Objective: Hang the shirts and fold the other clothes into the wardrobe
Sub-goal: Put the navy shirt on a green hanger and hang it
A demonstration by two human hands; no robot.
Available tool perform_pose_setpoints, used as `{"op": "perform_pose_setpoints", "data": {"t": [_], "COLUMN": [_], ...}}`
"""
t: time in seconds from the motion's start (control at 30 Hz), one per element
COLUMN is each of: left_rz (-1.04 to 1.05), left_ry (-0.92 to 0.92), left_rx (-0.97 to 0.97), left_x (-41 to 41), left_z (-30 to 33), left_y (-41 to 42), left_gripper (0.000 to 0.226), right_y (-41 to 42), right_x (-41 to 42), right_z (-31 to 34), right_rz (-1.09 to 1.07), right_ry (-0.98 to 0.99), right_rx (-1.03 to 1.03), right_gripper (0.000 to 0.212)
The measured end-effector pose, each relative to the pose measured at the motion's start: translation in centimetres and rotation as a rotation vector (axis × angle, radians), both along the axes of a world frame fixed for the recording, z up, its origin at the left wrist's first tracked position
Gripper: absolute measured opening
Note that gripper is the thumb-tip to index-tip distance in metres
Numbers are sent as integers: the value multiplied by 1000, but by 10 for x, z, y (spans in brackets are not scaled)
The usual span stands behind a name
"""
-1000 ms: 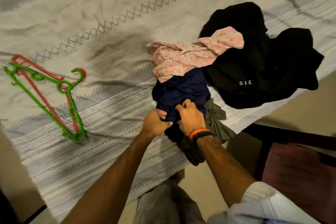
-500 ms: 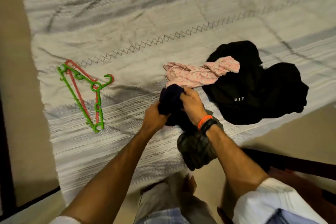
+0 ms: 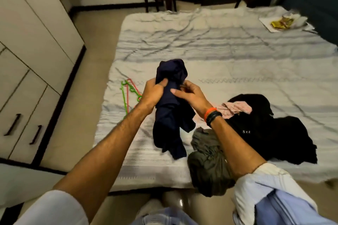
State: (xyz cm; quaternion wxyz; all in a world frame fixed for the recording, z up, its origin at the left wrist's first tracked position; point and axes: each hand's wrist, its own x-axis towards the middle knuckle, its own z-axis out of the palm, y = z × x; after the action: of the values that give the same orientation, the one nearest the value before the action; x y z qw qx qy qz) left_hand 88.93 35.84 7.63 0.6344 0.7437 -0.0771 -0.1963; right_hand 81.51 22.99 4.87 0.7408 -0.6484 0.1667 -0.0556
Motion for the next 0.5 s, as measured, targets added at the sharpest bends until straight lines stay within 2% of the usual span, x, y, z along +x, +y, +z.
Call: {"op": "perform_pose_setpoints", "data": {"t": [0.07,0.17,0.27,0.3,0.37,0.43,0.5], "left_rz": [52,89,54,12,-89,-135,-45], "left_ry": [37,109,155,171,172,129,49], "left_rx": [-78,-176,-192,-197,-121,94,287], "left_x": [8,25,47,56,73,93,121], "left_z": [27,50,57,57,48,29,7], "left_y": [14,36,63,75,98,120,140], "left_gripper": [14,18,21,24,29,27,25], "right_y": [15,35,50,57,69,77,85], "right_x": [4,18,44,55,74,91,111], "right_z": [9,17,10,13,19,25,29], "right_rz": [112,205,101,46,-73,-166,-218], "right_ry": [-7,0,-36,-38,-50,-73,-73], "right_rx": [-11,-176,-335,-318,-181,-2,105], "right_gripper": [47,36,51,47,33,26,24]}}
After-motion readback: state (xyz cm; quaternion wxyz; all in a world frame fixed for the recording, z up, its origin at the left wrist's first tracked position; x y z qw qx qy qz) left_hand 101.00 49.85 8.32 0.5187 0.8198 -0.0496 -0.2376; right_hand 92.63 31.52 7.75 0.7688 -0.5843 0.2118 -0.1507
